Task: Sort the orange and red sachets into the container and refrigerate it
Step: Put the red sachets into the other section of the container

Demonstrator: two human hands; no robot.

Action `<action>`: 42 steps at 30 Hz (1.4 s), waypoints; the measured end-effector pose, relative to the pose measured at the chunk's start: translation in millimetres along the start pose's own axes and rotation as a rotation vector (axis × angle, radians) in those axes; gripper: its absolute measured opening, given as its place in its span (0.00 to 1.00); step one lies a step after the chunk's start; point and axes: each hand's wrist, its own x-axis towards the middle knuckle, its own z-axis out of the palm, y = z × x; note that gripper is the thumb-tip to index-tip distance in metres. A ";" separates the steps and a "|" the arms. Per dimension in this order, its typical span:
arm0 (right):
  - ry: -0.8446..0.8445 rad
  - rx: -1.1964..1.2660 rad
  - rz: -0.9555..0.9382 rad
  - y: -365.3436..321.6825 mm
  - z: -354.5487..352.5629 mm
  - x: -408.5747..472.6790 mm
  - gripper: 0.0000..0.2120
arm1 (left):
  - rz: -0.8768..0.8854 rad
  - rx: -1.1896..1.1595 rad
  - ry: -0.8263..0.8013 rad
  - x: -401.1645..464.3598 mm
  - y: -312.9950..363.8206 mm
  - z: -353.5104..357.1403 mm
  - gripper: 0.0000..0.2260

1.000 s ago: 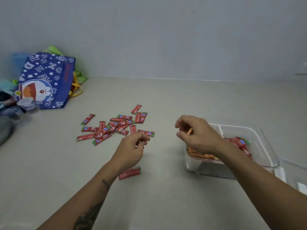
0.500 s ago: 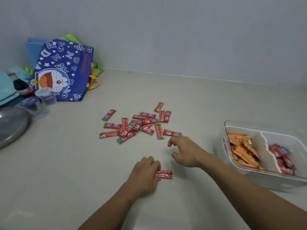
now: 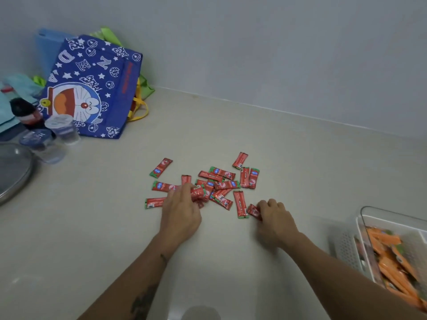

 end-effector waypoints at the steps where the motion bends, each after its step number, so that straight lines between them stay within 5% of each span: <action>1: -0.011 0.049 0.036 0.3 1.7 5.6 0.16 | -0.006 0.073 -0.037 9.3 -5.0 0.5 0.22; 5: -0.046 0.409 0.196 -3.4 -1.1 25.1 0.09 | 0.013 0.340 -0.241 22.0 -17.2 12.7 0.29; 9: -0.007 0.647 0.249 -21.4 -2.3 41.5 0.11 | 0.014 0.379 -0.241 17.5 -20.1 27.2 0.26; 14: 0.017 0.242 0.177 -55.3 7.6 47.4 0.32 | 0.141 0.396 -0.137 12.7 -31.9 31.8 0.18; 24: -0.047 0.060 0.003 -56.6 2.0 29.8 0.14 | 0.224 0.292 0.023 -12.6 -54.8 29.9 0.07; 30: 0.021 0.272 -0.082 -62.0 -27.0 42.3 0.05 | 0.119 0.257 -0.036 -22.6 -47.4 28.8 0.16; 33: 0.009 0.299 -0.104 -71.7 -33.1 57.0 0.13 | 0.062 0.250 -0.051 -22.0 -42.5 31.3 0.17; 37: -0.131 0.198 -0.107 -80.6 -25.7 71.1 0.40 | 0.029 0.252 -0.031 -20.4 -40.2 34.9 0.13; 42: -0.017 -0.012 -0.130 -76.5 1.6 66.5 0.31 | -0.006 0.259 -0.064 -14.7 -37.6 36.6 0.11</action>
